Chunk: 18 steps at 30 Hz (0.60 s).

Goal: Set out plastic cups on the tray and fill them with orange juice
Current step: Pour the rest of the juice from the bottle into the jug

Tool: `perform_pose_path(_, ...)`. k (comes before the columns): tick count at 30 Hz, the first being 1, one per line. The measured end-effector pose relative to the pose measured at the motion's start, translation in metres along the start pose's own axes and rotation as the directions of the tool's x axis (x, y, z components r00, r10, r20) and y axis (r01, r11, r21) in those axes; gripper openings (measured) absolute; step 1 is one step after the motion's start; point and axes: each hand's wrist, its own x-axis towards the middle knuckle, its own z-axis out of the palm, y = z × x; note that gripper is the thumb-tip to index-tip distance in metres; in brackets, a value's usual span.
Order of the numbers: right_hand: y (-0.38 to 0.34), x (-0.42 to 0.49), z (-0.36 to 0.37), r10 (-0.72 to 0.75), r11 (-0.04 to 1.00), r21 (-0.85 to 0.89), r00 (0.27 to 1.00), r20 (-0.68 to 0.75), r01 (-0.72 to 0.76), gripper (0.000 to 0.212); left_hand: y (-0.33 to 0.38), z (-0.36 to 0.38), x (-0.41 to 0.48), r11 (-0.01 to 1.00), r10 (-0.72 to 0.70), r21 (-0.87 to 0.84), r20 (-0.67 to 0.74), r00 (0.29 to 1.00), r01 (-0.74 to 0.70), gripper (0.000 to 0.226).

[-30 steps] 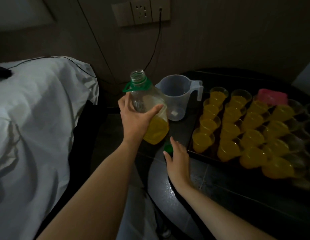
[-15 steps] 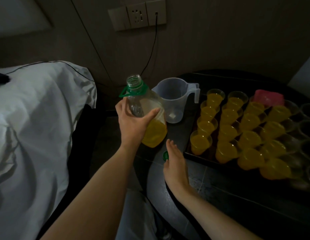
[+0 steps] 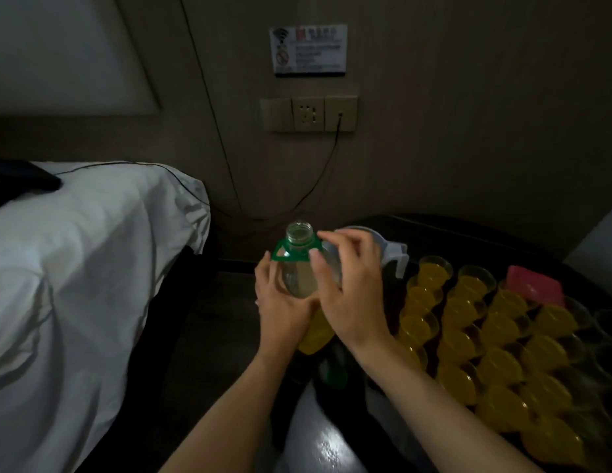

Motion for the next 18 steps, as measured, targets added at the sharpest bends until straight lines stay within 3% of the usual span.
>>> perform_pose_path(4,-0.021,0.024,0.009,-0.208,0.901,-0.333,0.952,0.227,0.276,0.044,-0.011,-0.004,0.004,1.000,0.009,0.009,0.054,0.999,-0.010,0.105)
perform_pose_path(7,-0.020,0.031,0.012,-0.310,0.827,-0.405,0.917,0.251,0.390,0.028,-0.012,-0.012,0.008,0.996,-0.036,-0.074,0.142,0.989,0.046,0.140)
perform_pose_path(9,-0.012,0.032,0.012,-0.368,0.802,-0.389,0.888,0.275,0.453,0.024,-0.027,-0.014,0.008,0.995,-0.077,-0.056,0.144,0.987,0.086,0.151)
perform_pose_path(13,0.003,0.029,0.014,-0.439,0.770,-0.349,0.841,0.317,0.534,0.024,-0.062,-0.014,0.003,0.987,-0.162,0.052,0.219,0.962,0.154,0.114)
perform_pose_path(18,0.014,0.029,0.013,-0.495,0.780,-0.270,0.820,0.287,0.565,0.028,-0.065,-0.023,0.006,0.965,-0.235,0.161,0.190,0.953,0.206,0.111)
